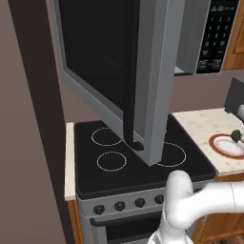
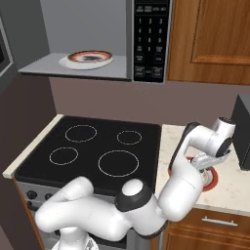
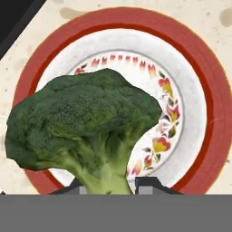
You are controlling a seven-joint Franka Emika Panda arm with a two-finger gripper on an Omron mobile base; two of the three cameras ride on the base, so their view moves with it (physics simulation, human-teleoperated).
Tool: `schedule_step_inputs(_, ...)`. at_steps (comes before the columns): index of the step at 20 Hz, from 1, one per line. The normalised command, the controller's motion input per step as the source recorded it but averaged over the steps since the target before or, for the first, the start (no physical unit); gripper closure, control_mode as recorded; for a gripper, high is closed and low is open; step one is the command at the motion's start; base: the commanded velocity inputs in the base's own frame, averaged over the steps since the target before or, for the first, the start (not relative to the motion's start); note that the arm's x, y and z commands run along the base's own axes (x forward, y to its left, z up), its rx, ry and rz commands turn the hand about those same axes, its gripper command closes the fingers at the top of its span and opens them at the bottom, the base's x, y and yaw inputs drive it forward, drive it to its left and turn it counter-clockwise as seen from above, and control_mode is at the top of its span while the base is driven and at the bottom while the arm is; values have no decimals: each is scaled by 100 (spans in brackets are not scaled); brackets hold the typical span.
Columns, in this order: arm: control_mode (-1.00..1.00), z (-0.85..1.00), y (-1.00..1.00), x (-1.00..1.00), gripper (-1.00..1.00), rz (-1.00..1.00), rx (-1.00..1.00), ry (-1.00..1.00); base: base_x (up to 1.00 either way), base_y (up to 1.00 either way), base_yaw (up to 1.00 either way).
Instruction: Pick the broccoli from the counter and place it in the microwave. Then turn on the microwave.
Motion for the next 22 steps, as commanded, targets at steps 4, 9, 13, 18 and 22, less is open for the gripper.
schedule_step_inputs(4,-100,72,18,-50,100,8,6,-11,0,0,0)
schedule_step_inputs(9,-100,64,52,-51,100,9,4,-8,0,0,0)
schedule_step_inputs(13,-100,48,77,-63,100,4,1,-5,0,0,0)
schedule_step_inputs(18,-100,44,91,-78,100,1,0,-8,0,0,0)
schedule_step_inputs(22,-100,52,91,-89,100,0,0,-13,0,0,0)
